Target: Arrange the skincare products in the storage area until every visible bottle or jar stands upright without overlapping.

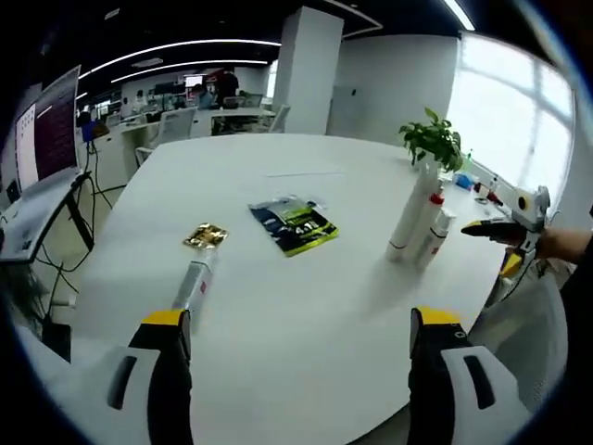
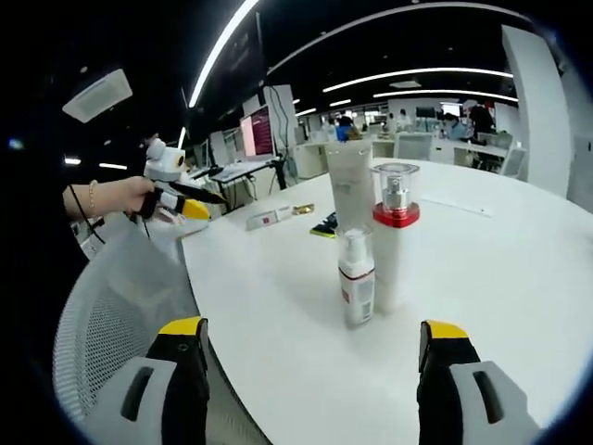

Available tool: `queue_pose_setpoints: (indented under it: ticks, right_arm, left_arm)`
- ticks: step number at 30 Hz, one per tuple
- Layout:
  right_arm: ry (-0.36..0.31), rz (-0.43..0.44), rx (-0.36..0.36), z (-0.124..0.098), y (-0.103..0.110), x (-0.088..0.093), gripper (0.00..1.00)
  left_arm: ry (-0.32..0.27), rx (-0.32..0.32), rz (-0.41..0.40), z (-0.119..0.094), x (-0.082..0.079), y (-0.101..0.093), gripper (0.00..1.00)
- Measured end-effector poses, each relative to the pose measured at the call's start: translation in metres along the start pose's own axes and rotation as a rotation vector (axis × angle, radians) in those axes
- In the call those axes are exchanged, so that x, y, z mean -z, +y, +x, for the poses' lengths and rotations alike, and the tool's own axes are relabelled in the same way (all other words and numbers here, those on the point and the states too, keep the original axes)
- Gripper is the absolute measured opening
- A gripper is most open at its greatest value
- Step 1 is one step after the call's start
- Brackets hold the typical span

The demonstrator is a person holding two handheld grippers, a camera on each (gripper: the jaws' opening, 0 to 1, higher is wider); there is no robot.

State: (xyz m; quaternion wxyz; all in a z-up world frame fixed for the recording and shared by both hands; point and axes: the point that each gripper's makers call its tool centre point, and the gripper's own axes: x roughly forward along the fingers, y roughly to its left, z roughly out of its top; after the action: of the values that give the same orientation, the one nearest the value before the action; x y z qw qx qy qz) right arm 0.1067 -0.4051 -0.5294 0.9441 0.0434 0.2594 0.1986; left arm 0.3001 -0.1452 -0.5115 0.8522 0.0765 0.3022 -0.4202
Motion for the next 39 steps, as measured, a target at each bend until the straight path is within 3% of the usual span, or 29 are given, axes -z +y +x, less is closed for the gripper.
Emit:
queue_pose_setpoints:
  ticks: [6, 8, 13, 18, 23, 25, 30, 39]
  right_arm:
    - [-0.001, 0.010, 0.004, 0.007, -0.007, -0.002, 0.98]
    - [0.000, 0.011, 0.006, 0.008, -0.010, -0.002, 0.98]
    - [0.000, 0.024, 0.011, 0.011, -0.015, 0.000, 0.97]
    - [0.005, 0.035, 0.016, 0.012, -0.018, 0.005, 0.96]
    - [0.002, 0.038, 0.017, 0.012, -0.019, 0.007, 0.96]
    - [0.006, 0.043, 0.019, 0.011, -0.019, 0.008, 0.96]
    - [0.003, 0.046, 0.028, 0.008, -0.019, 0.010, 0.95]
    - [0.010, 0.060, 0.045, 0.003, -0.023, 0.014, 0.93]
  left_arm:
    - [0.034, -0.030, 0.005, 0.019, -0.006, 0.034, 0.91]
    - [0.059, -0.032, 0.019, 0.025, -0.006, 0.031, 0.90]
    - [0.117, -0.034, 0.041, 0.045, 0.002, 0.043, 0.88]
    - [0.184, -0.069, 0.057, 0.069, 0.015, 0.076, 0.85]
    - [0.233, -0.096, 0.038, 0.080, 0.021, 0.075, 0.78]
    - [0.255, -0.098, 0.028, 0.088, 0.025, 0.078, 0.69]
    - [0.301, -0.080, 0.077, 0.099, 0.026, 0.092, 0.62]
    - [0.409, -0.074, 0.065, 0.095, 0.033, 0.092, 0.44]
